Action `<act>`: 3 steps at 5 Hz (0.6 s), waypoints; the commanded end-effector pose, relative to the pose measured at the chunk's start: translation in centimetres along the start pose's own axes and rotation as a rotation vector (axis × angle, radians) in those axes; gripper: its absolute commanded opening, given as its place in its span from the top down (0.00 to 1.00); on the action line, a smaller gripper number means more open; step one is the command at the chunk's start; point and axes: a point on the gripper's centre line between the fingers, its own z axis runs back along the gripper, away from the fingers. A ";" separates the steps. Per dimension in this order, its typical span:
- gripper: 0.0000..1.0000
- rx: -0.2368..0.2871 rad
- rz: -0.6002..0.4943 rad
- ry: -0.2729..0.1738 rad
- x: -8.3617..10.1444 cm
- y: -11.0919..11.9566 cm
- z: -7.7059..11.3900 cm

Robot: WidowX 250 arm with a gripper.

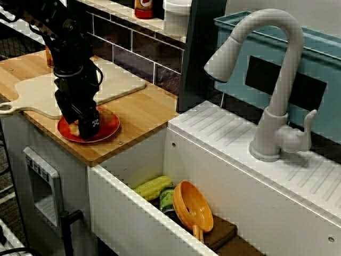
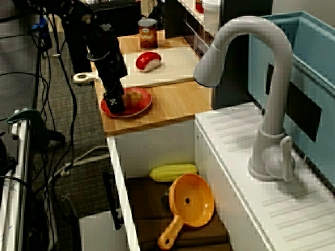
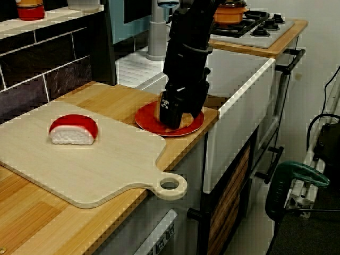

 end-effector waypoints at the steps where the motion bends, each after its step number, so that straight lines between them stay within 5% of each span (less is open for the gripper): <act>1: 0.00 0.023 0.031 -0.011 0.5 0.6 0.3; 2: 1.00 0.028 0.060 -0.032 0.3 0.6 0.3; 3: 1.00 0.023 0.064 -0.030 0.2 0.7 0.5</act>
